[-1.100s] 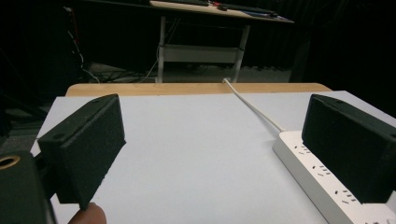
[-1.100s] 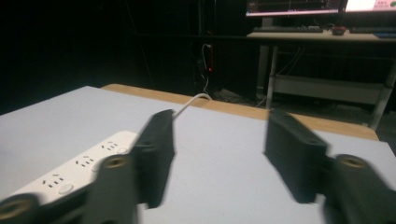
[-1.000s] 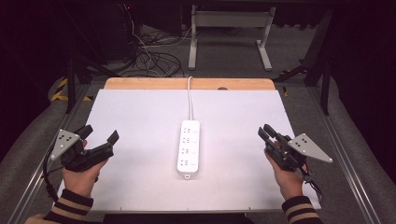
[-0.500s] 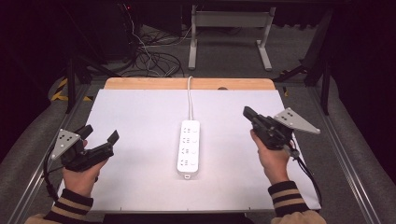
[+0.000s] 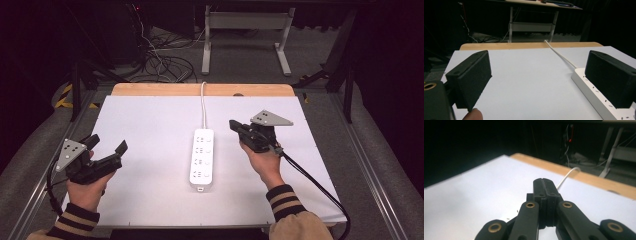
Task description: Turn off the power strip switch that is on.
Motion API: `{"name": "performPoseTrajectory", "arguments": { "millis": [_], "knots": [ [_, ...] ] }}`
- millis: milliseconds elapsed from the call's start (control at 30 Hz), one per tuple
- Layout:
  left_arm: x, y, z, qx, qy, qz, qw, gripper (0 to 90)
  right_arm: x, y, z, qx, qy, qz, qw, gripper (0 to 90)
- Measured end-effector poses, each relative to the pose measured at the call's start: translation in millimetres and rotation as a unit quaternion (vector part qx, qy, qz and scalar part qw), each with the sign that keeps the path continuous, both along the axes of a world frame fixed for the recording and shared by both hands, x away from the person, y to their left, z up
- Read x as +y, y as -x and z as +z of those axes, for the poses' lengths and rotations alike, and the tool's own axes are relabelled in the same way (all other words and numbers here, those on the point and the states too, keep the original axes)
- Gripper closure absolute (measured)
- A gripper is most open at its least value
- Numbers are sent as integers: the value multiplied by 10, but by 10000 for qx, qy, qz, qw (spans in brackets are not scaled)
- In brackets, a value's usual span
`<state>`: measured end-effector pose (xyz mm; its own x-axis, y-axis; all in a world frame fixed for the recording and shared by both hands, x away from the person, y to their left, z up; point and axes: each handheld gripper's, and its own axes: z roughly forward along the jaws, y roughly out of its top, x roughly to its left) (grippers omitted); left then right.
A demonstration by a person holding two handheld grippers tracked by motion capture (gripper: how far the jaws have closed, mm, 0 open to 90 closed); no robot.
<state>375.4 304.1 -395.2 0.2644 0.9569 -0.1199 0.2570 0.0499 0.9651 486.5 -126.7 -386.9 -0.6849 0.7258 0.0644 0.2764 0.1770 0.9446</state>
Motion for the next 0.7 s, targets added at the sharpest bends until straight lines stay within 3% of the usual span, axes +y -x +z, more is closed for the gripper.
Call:
{"name": "performPoseTrajectory", "arguments": {
  "millis": [200, 333, 367, 467, 500, 567, 700],
  "knots": [
    [-12, -2, -6, 26, -36, -27, 10000, 73, 32, -198, -172, 262, -22, -25, 9997, 900],
    [7, 12, 2, -2, -21, -13, 10000, 73, -68, -176, -135, 134, -49, -110, 9998, 900],
    [11, 15, 3, -20, -9, -8, 10000, 73, -148, -144, -86, 30, 153, -148, 9998, 900],
    [12, 13, 0, -16, -8, -8, 10000, 73, -215, -91, 15, -53, 148, -156, 9998, 900],
    [9, 10, 0, 5, -23, -9, 10000, 73, -250, -19, 166, -261, 77, -153, 9995, 900],
    [-6, 3, -3, 11, -20, -24, 10000, 73, -248, 41, 299, -446, 90, -128, 9989, 900],
    [-38, -7, -3, -5, -68, -40, 10000, 73, -190, 107, 473, -490, 64, -21, 9988, 900]
  ]
}}
